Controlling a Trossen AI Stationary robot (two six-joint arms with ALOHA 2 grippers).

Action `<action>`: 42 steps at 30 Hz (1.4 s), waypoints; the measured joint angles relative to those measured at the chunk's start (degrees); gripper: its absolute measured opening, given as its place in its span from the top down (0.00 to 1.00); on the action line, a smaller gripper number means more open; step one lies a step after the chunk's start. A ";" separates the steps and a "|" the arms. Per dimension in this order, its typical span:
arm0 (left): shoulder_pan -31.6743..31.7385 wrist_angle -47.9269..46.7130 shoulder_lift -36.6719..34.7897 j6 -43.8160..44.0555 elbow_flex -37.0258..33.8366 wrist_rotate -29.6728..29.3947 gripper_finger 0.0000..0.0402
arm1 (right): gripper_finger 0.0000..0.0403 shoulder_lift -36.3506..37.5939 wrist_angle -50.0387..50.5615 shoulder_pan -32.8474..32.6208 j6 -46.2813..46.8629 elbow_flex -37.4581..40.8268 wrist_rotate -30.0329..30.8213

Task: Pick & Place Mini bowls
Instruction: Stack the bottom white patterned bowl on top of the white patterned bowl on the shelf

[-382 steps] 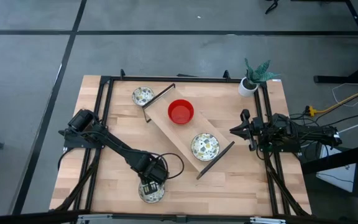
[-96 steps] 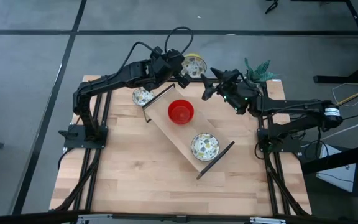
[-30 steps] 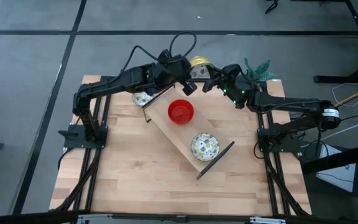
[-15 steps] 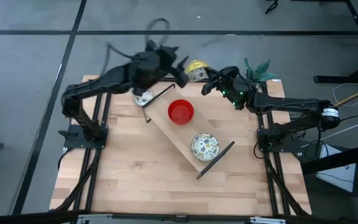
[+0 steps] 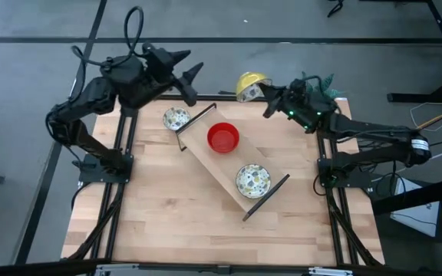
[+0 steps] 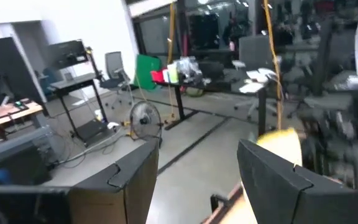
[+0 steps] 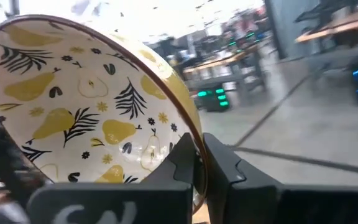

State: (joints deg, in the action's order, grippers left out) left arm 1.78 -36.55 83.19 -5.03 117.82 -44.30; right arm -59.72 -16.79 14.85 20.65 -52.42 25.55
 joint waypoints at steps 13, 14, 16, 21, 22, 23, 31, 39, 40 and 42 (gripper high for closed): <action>-1.11 -9.19 -2.37 5.88 0.00 5.63 0.47 | 0.96 2.70 23.58 -1.37 12.63 -13.31 -21.52; -1.11 -9.81 -2.37 5.97 0.00 5.91 0.47 | 0.96 2.52 27.01 -1.42 13.30 -15.23 -23.22; -1.11 -11.04 -2.37 5.99 0.00 6.37 0.47 | 0.96 2.12 33.67 -1.63 14.86 -19.22 -26.13; -1.11 -11.77 -2.37 7.07 0.00 6.96 0.47 | 0.96 0.95 48.70 -2.47 15.66 -28.55 -29.63; -1.11 -11.75 -2.37 7.25 0.00 7.10 0.47 | 0.96 0.70 51.44 -2.54 16.05 -30.19 -30.30; -1.11 -11.77 -2.37 7.28 0.00 7.45 0.47 | 0.96 0.37 54.32 -2.66 16.44 -31.80 -30.87; -1.11 -14.23 -2.37 7.47 0.00 11.72 0.47 | 0.97 -2.13 67.80 -4.79 18.18 -38.73 -34.22; -1.11 -25.43 -2.76 12.23 -0.04 25.47 0.56 | 0.97 -4.04 74.03 -8.43 17.69 -39.12 -34.77; -1.11 -26.44 -2.84 12.66 -0.09 26.87 0.59 | 0.97 -4.34 74.73 -8.90 17.26 -39.12 -34.75; -1.11 -27.89 -3.27 13.06 -0.09 29.61 0.65 | 0.97 -4.97 75.75 -9.87 15.86 -39.12 -34.69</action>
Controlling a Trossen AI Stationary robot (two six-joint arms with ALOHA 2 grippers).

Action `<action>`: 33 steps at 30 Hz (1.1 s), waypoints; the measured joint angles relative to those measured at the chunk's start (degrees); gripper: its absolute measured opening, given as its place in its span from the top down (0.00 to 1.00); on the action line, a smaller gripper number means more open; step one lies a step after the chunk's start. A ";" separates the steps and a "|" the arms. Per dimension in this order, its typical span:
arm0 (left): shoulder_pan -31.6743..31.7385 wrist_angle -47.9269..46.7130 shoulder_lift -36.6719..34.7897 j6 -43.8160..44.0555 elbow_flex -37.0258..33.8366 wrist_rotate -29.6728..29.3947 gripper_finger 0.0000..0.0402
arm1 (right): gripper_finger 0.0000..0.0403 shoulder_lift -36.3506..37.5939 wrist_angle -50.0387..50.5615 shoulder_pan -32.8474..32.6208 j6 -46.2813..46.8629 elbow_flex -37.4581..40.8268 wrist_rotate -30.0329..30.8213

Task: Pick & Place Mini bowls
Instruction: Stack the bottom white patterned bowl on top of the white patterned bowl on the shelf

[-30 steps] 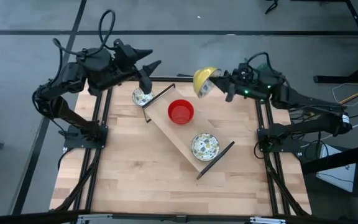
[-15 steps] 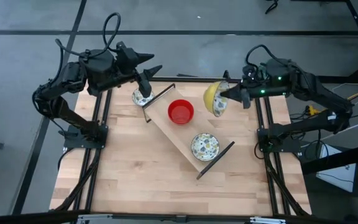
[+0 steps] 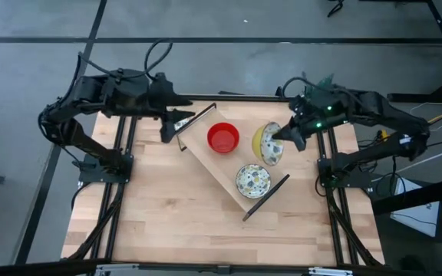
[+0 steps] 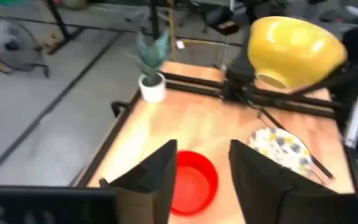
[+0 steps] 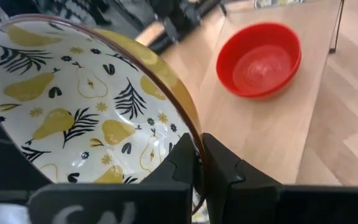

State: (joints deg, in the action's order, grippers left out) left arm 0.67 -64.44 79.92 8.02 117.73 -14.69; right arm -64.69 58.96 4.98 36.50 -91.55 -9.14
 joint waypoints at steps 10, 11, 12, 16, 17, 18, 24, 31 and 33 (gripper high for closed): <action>0.00 -3.94 -4.73 3.39 -0.02 -0.81 0.90 | 0.97 -3.99 5.90 -3.80 -0.88 -0.02 -0.07; 0.00 -3.96 -5.25 3.47 -0.18 -1.63 0.92 | 0.97 -4.56 6.62 -4.16 -0.71 -0.02 -0.40; 0.00 -4.15 -5.70 3.58 -0.20 -2.46 0.93 | 0.97 -5.13 7.29 -4.51 -0.59 -0.02 -1.06; 0.02 -4.18 -6.78 3.83 -0.24 -4.43 0.96 | 0.97 -8.18 7.81 -5.30 1.11 -0.02 -4.97; 0.02 -4.18 -6.92 3.83 -0.24 -4.58 0.97 | 0.97 -9.04 7.84 -5.39 1.20 -0.02 -6.19; 0.01 -4.25 -7.02 3.86 -0.24 -4.81 0.97 | 0.97 -9.89 7.80 -5.50 1.19 -0.02 -7.17; 0.01 -5.80 -7.02 3.83 -0.28 -4.86 0.96 | 0.97 -14.37 8.77 -6.00 1.75 -0.02 -11.57; 0.00 -6.78 -6.80 4.12 -0.31 -4.80 0.96 | 0.97 -17.43 11.03 -7.27 1.87 -0.02 -12.12; 0.01 -6.79 -6.81 4.16 -0.31 -4.80 0.97 | 0.97 -18.05 12.70 -7.29 2.02 -0.02 -12.14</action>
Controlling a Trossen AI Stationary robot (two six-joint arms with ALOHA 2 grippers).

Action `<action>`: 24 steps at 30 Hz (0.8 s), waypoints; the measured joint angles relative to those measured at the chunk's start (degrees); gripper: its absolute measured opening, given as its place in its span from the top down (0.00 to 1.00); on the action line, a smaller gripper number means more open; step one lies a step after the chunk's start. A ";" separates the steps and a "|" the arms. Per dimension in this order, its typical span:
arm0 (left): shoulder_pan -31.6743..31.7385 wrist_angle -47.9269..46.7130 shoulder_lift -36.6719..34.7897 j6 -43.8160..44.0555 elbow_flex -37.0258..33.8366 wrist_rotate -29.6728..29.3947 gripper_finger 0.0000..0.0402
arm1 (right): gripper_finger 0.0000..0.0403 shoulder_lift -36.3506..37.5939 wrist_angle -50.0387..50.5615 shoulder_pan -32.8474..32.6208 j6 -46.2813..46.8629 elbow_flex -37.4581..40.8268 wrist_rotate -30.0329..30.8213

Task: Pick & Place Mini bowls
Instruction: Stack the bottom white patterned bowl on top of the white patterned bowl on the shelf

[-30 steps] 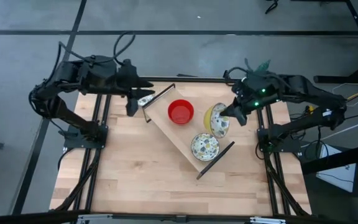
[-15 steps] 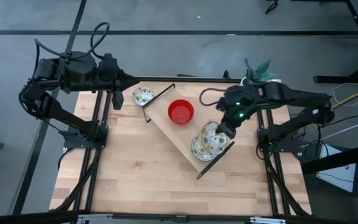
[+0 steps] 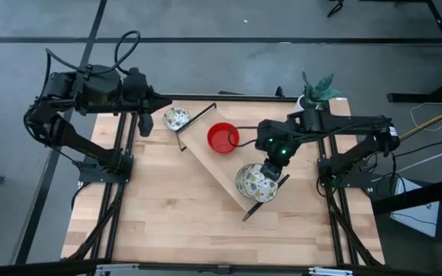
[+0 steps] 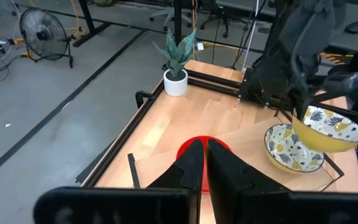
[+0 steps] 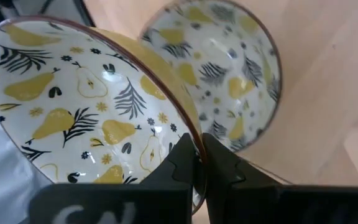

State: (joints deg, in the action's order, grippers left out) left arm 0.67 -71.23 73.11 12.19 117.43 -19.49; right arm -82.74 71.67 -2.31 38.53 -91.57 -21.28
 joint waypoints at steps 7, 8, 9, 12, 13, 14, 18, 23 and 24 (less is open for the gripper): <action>-0.01 0.01 0.01 0.11 0.00 0.04 0.96 | 0.97 -2.35 2.61 0.52 0.07 0.00 0.19; 0.00 0.01 0.01 0.12 0.00 0.04 0.96 | 0.97 -2.67 2.61 0.79 0.17 0.00 0.17; -0.01 0.01 0.01 0.13 0.00 0.05 0.96 | 0.97 -3.08 2.64 1.03 0.48 0.00 0.15; -0.01 0.01 0.01 0.13 0.00 0.10 0.96 | 0.97 -4.40 2.99 1.68 0.19 0.00 0.23; 0.01 0.01 0.01 0.13 0.00 0.14 0.96 | 0.97 -4.91 3.10 1.89 0.00 0.00 0.29; 0.01 0.03 0.01 0.13 0.00 0.34 0.96 | 0.97 -5.25 3.06 2.06 -0.08 0.00 0.41; -0.01 0.03 0.01 0.14 0.00 1.67 0.97 | 0.97 -6.28 3.17 2.55 -1.08 0.00 0.64; 0.01 0.03 0.01 0.15 0.00 1.64 0.96 | 0.97 -6.97 3.55 2.58 -1.34 0.00 0.72; 0.02 0.05 0.01 0.15 0.00 1.64 0.96 | 0.97 -7.01 3.59 2.58 -1.32 0.00 0.70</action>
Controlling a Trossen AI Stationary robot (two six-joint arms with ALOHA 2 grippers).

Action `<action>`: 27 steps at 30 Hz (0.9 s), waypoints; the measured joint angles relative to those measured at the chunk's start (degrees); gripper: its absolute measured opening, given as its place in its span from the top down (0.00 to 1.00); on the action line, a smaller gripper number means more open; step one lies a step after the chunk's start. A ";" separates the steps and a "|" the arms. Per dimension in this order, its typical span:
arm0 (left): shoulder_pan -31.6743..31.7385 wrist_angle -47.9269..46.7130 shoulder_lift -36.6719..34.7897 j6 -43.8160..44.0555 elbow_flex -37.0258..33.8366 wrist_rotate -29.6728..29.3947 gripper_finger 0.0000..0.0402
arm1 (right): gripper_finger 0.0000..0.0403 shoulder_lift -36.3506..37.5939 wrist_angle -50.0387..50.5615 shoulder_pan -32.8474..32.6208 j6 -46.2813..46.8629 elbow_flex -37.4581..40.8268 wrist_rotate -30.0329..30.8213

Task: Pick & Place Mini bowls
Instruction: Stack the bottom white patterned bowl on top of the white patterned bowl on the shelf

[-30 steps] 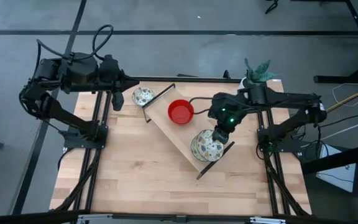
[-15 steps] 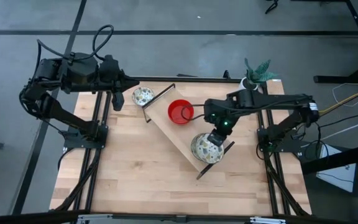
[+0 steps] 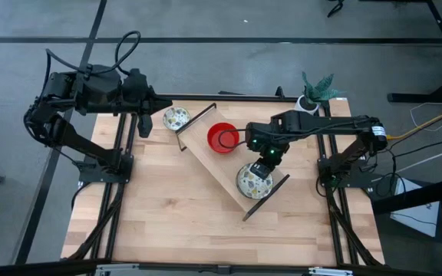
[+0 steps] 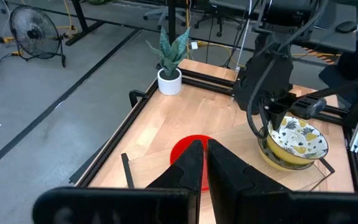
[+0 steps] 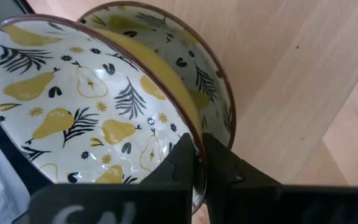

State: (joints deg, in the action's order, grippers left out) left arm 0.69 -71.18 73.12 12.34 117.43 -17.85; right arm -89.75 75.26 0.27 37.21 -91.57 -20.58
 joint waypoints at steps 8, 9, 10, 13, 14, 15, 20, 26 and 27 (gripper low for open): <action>-0.01 0.00 0.00 0.00 0.00 -0.02 0.97 | 0.96 -0.16 0.87 0.00 0.31 0.00 0.80; -0.02 0.00 0.00 0.00 0.00 -0.02 0.97 | 0.96 -0.16 0.97 0.00 0.32 0.02 1.05; -0.01 0.00 0.00 0.00 0.00 -0.02 0.97 | 0.96 -0.16 1.01 0.00 0.30 0.00 1.36; 0.00 0.00 0.00 0.00 0.00 -0.02 0.96 | 0.96 -0.16 0.99 0.00 0.31 0.00 1.49; -0.02 0.00 0.00 0.00 0.00 -0.02 0.96 | 0.96 -0.16 0.99 0.00 0.31 0.00 1.49; -0.02 0.00 0.00 0.00 0.00 -0.02 0.96 | 0.96 -0.16 0.99 0.00 0.29 0.02 1.49; -0.01 0.00 0.00 0.46 0.00 -0.02 0.96 | 0.95 -0.16 0.97 0.00 0.30 0.00 1.52; 0.00 0.02 0.00 0.59 0.00 0.07 0.97 | 0.95 -0.14 0.95 0.00 0.29 0.02 1.72; -0.01 0.02 0.00 0.59 0.00 0.07 0.97 | 0.95 -0.14 0.95 0.00 0.30 0.00 1.91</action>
State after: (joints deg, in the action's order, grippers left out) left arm 0.68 -71.16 73.12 12.93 117.43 -17.78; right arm -89.89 76.20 0.27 37.51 -91.57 -18.66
